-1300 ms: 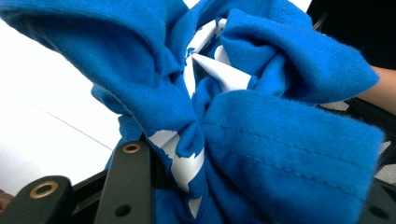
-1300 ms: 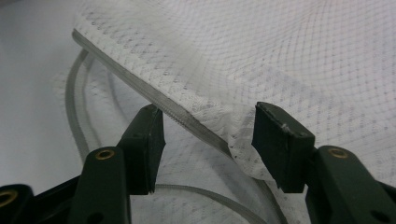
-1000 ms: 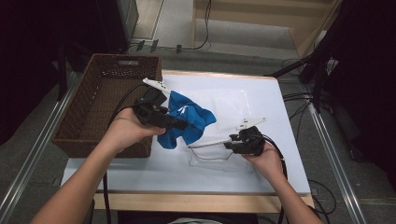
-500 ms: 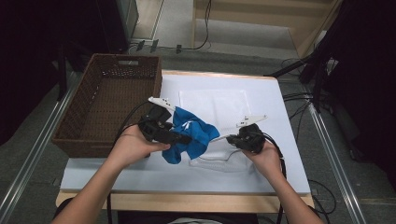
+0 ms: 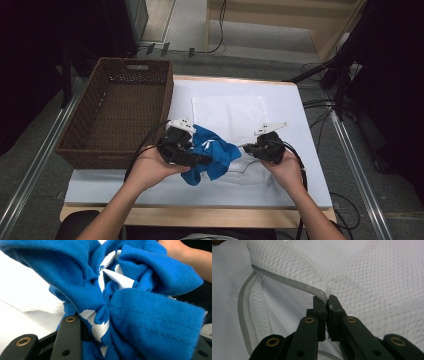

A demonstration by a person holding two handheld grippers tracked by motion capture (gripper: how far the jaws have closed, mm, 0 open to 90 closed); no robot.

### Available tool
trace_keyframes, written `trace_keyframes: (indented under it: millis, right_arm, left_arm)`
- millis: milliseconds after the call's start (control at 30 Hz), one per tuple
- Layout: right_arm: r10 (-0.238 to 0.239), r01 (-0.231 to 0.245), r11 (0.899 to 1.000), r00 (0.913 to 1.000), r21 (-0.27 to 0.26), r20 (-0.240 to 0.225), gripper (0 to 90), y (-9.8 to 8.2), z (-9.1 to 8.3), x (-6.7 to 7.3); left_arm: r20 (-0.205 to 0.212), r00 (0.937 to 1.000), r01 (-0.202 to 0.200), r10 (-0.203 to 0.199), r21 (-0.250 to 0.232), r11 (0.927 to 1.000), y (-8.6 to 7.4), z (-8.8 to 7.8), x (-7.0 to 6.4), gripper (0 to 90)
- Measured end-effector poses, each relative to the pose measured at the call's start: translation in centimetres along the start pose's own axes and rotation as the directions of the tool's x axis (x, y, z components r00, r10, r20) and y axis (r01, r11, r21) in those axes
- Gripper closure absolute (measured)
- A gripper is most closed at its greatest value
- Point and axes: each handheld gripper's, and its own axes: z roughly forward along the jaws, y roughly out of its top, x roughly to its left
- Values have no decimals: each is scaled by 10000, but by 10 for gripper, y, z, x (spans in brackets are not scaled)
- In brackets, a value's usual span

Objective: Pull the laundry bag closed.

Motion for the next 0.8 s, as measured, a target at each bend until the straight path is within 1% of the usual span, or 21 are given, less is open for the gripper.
trace_keyframes:
  millis: [100, 167, 233, 267, 433, 500, 600, 667, 733, 800]
  right_arm:
    - [-76, 76, 9998, 10000, -162, 4, 882, 1, -2, 0]
    - [-95, 95, 9998, 10000, -188, 8, 882, 2, -3, 1]
    - [-53, 53, 9996, 10000, -281, -1, 882, 2, -5, 2]
    - [-71, 70, 9994, 10000, -333, -21, 882, 2, -7, 2]
    - [-59, 60, 9989, 10000, -465, 16, 882, 3, -13, 4]
    - [-31, 29, 9985, 10000, -540, -29, 878, 4, -15, 3]
    - [37, -39, 9985, 10000, -543, -42, 876, 6, -16, 4]
    - [-41, 39, 9984, 10000, -558, -28, 877, 7, -16, 5]
    - [-102, 103, 9982, 9999, -596, 13, 876, 7, -17, 5]
    - [-62, 63, 9979, 10000, -647, 16, 876, 8, -18, 5]
  left_arm:
    - [11, 10000, -25, 25, -14, 10000, -3, 5, -3, 533]
    - [-75, 9998, -158, 159, 160, 9997, -4, 8, -5, 533]
    - [-43, 9999, -161, 162, 154, 9998, -6, 10, -5, 533]
    - [31, 9999, -136, 136, 105, 9999, -7, 11, -6, 533]
    - [149, 9997, -178, 175, 177, 9997, -11, 21, -12, 533]
    - [256, 9996, -127, 125, 98, 9999, -13, 26, -14, 533]
    - [256, 9990, -373, 369, 163, 9992, -15, 36, -20, 534]
    - [251, 9976, -647, 647, 8, 9979, -17, 42, -24, 534]
    - [310, 9972, -686, 685, 28, 9976, -18, 46, -27, 535]
    - [227, 9973, -700, 700, 1, 9975, -18, 50, -28, 535]
